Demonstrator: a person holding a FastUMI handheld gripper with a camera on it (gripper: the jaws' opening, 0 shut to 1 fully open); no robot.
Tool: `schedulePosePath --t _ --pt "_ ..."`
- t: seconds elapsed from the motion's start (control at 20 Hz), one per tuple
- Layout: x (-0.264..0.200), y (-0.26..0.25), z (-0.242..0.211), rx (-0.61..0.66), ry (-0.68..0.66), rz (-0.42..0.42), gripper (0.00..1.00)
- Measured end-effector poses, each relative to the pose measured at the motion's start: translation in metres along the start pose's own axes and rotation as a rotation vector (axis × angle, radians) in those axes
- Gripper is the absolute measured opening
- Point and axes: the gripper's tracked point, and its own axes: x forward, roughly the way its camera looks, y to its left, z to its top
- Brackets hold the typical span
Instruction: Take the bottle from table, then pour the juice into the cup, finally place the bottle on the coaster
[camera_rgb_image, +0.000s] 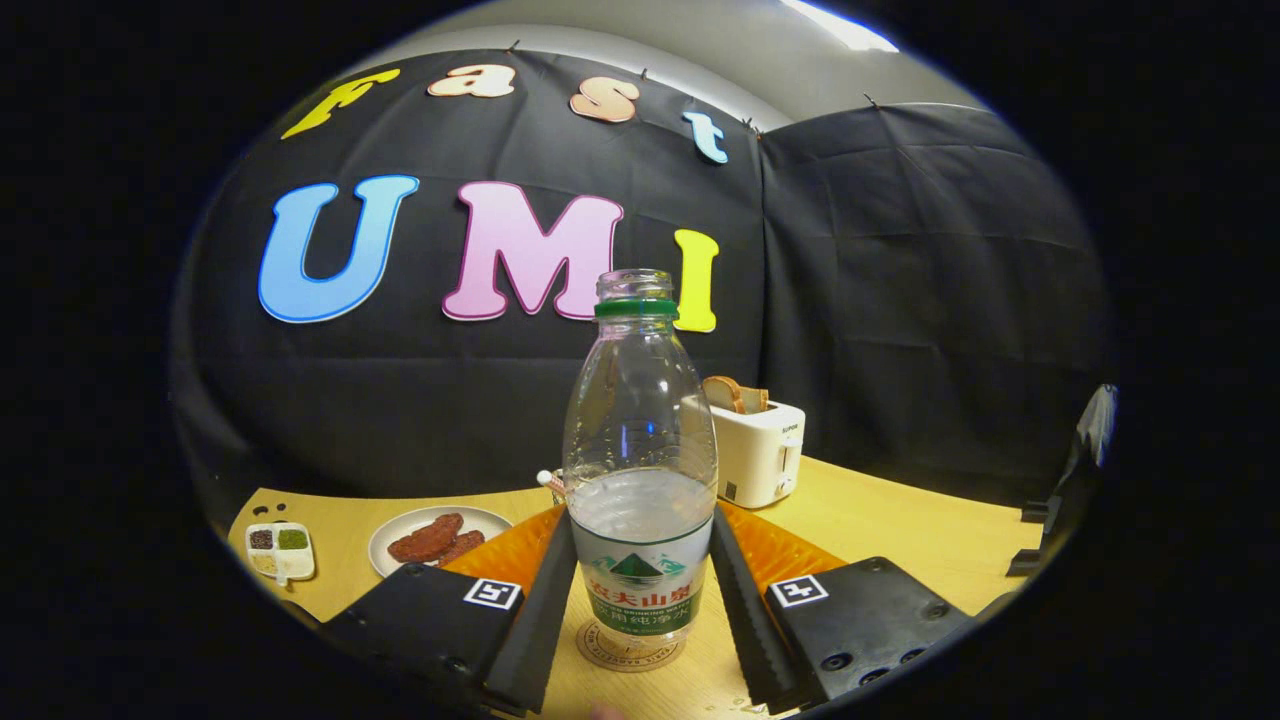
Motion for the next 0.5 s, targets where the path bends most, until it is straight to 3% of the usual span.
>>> schedulePosePath --t 0.5 --pt "0.016 0.013 -0.045 -0.016 0.033 -0.027 0.75"
